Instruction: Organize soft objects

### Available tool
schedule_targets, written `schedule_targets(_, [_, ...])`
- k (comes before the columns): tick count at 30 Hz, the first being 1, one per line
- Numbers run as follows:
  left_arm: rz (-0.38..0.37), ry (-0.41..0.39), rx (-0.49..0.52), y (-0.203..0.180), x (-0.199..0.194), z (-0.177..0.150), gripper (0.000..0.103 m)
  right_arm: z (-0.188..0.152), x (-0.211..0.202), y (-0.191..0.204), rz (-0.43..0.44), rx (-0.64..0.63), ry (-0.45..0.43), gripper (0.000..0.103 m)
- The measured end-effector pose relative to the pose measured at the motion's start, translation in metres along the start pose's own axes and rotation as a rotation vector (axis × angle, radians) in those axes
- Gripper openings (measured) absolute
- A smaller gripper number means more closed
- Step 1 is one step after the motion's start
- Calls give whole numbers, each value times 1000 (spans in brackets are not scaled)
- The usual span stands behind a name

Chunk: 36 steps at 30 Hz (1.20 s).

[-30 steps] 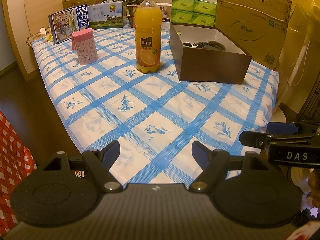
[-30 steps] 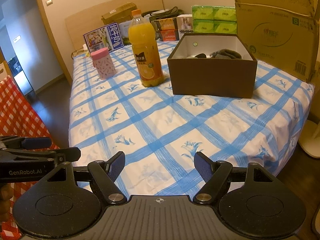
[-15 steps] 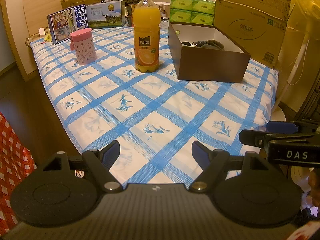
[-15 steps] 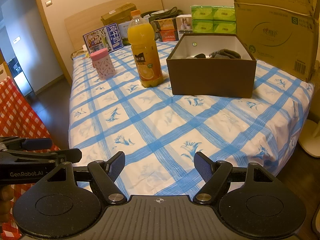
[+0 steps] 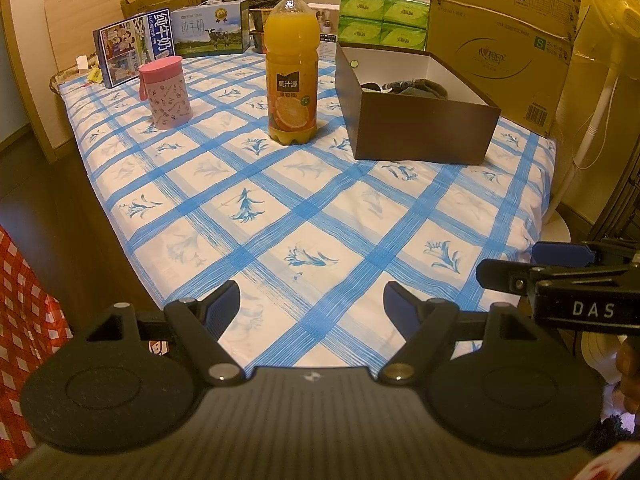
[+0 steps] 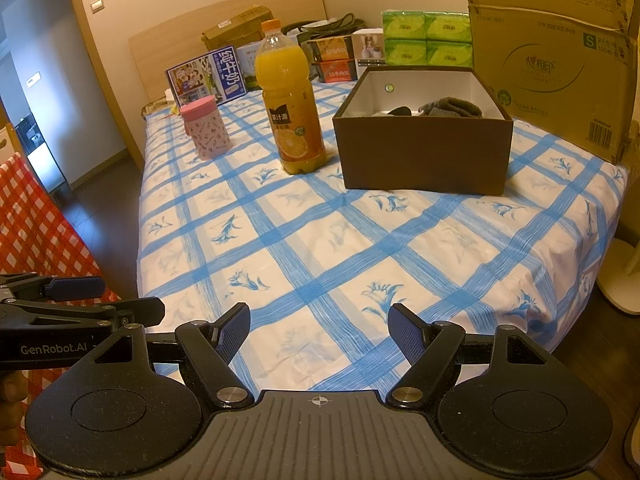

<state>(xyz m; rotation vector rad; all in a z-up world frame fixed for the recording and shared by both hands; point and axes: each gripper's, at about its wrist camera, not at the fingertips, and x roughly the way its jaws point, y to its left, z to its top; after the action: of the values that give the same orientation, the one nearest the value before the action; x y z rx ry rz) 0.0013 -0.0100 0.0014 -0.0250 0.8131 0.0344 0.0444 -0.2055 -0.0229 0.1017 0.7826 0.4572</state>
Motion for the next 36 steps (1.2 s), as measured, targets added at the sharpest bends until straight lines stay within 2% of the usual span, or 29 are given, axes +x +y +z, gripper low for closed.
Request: schedule_targets(36, [-1, 3, 2, -2, 2, -1, 77, 0, 1, -1, 1, 2, 2, 76])
